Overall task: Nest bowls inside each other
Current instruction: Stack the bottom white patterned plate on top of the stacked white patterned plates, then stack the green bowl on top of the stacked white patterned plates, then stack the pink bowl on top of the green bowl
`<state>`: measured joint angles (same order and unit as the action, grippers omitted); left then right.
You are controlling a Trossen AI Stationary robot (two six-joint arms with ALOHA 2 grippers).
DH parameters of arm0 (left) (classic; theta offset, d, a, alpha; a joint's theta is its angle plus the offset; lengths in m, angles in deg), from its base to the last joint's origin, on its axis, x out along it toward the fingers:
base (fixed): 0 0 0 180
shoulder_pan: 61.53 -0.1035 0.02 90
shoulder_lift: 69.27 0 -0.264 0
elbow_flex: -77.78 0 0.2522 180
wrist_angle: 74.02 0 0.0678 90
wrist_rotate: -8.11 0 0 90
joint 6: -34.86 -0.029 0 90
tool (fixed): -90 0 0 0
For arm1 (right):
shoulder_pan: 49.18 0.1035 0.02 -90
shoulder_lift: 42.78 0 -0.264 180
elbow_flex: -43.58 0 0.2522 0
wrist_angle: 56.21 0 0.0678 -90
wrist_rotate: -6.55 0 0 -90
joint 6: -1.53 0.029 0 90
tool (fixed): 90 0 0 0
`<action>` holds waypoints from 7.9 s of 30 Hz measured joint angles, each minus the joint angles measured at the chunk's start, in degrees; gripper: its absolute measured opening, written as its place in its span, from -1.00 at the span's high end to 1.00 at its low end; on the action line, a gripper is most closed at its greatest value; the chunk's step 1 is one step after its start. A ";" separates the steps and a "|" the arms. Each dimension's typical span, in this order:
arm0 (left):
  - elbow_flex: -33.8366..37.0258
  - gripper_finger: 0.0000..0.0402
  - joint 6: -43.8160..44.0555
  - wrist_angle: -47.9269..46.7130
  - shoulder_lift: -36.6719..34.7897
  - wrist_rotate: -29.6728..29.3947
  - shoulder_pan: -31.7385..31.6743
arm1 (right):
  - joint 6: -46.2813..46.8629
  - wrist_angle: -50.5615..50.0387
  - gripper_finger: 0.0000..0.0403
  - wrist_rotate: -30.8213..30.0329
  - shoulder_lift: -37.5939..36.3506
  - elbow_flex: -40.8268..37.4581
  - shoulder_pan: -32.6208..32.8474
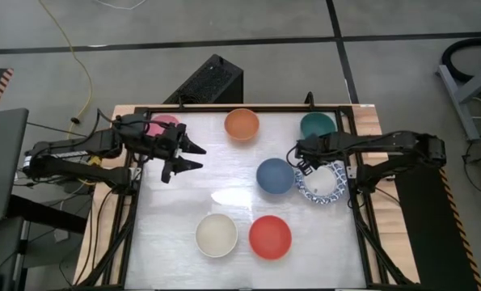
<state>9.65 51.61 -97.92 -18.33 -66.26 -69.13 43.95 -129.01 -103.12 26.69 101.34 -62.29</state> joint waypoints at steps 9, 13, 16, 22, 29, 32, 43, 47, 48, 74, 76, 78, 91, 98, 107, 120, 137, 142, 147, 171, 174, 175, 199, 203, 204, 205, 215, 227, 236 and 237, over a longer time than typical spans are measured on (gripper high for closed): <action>0.00 -0.13 0.44 -0.01 -0.14 -0.02 -0.02 | -1.98 0.60 0.39 -0.15 -0.20 1.63 0.02; 0.00 -0.13 0.22 0.10 -0.14 -0.81 -0.02 | -4.60 -1.12 0.39 -1.15 -0.84 5.06 -0.05; 0.02 -0.13 0.00 -0.31 -0.54 -1.96 -0.04 | -5.84 -1.28 0.39 -4.04 -1.97 6.98 -0.16; 0.04 -0.13 -1.95 -2.53 -0.49 -3.59 -0.03 | -12.41 -2.71 0.39 -3.10 -2.69 7.37 -4.14; 0.04 -0.13 -5.16 -6.33 -0.56 -10.10 -0.04 | -26.30 4.35 0.27 0.90 -0.77 7.33 -12.62; 0.04 -0.13 -5.87 -8.96 -1.25 -11.95 -0.04 | -29.42 7.58 0.14 3.67 -0.76 7.33 -15.87; 0.02 -0.13 -8.04 -26.25 -9.33 -18.96 -0.04 | -34.06 10.03 -0.10 6.01 4.85 7.37 -18.86; 0.02 -0.13 -5.08 -28.94 -13.26 -18.59 -0.02 | -35.24 11.64 -0.07 3.68 9.54 7.36 -19.44; 0.02 -0.13 -4.48 -28.91 -14.12 -18.93 -0.03 | -35.36 12.09 -0.06 3.42 10.55 7.37 -19.82; 2.10 -0.13 -2.84 -29.49 -19.50 -24.08 -0.04 | -32.83 6.53 0.96 2.92 15.21 14.52 -20.71; 2.10 -0.13 -2.56 -29.48 -19.48 -24.04 -0.04 | -33.27 4.18 0.96 2.90 15.21 17.54 -19.80; 2.10 -0.13 -2.56 -29.49 -19.49 -24.04 -0.02 | -33.31 2.30 0.96 2.90 15.21 20.53 -18.47; 2.10 -0.13 -2.56 -30.32 -19.49 -23.82 -0.03 | -18.45 -22.69 0.96 6.53 15.13 33.34 5.67; 2.12 -0.13 -2.58 -30.33 -19.49 -23.79 -0.03 | -3.60 -26.89 0.96 8.07 14.12 30.32 18.17; 2.12 -0.13 -2.58 -30.37 -19.50 -23.78 -0.04 | 8.04 -19.61 0.96 8.06 9.15 24.28 26.30; 2.12 -0.13 -2.58 -30.35 -19.48 -23.78 -0.02 | 7.04 -9.74 0.95 11.02 7.93 16.57 24.75; 2.14 -0.13 -2.58 -31.54 -19.49 -23.78 -0.04 | 6.68 -9.23 0.94 12.27 7.93 16.62 24.59; 2.14 -0.13 -2.58 -31.61 -19.50 -23.75 -0.03 | 7.09 -9.07 0.94 12.27 7.93 16.62 24.92; 2.14 -0.13 -2.58 -31.61 -19.50 -23.67 -0.03 | 7.23 -9.10 0.94 12.27 8.07 16.64 25.09; 2.14 -0.13 -2.05 -31.37 -19.50 -22.42 -0.04 | 8.76 -1.41 0.94 12.06 2.13 7.92 24.57; 2.14 -0.13 -2.03 -31.37 -19.48 -22.42 -0.04 | 8.74 2.49 0.94 12.33 2.19 5.39 24.24; 2.14 -0.13 -2.01 -31.37 -19.50 -22.44 -0.04 | 8.76 3.41 0.94 12.51 2.18 4.93 24.20; 2.14 -0.13 -1.92 -31.59 -19.48 -22.49 -0.04 | 9.78 -3.36 0.31 13.12 2.01 9.10 23.06; 2.14 -0.13 -1.92 -31.57 -19.19 -22.72 -0.02 | 8.22 -5.45 0.30 12.46 1.97 12.42 23.08; 2.14 -0.13 -1.95 -31.57 -18.92 -23.46 -0.02 | 7.73 -5.67 0.30 12.45 1.97 13.18 23.08; 2.14 -0.13 -2.12 -31.66 -18.52 -24.11 -0.03 | 7.15 -5.72 0.30 12.43 1.97 13.87 23.08; 4.30 -0.13 -1.97 -37.17 -7.84 -35.70 -0.29 | 5.11 -5.62 0.34 11.71 1.95 16.95 23.27; 9.60 -0.13 -5.50 -36.96 7.95 -34.64 -7.83 | 3.58 -4.55 0.34 11.68 1.97 16.97 23.85; 9.60 -0.13 -10.56 -36.50 9.12 -35.84 -15.32 | 2.52 -4.53 0.34 9.10 1.97 16.95 25.88; 9.60 -0.13 -11.17 -36.12 9.32 -34.55 -16.40 | 2.31 -4.55 0.34 9.10 1.97 16.97 25.88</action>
<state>19.25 40.44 -134.04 -9.01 -100.81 -85.53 46.26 -133.56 -94.02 28.66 118.30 -36.41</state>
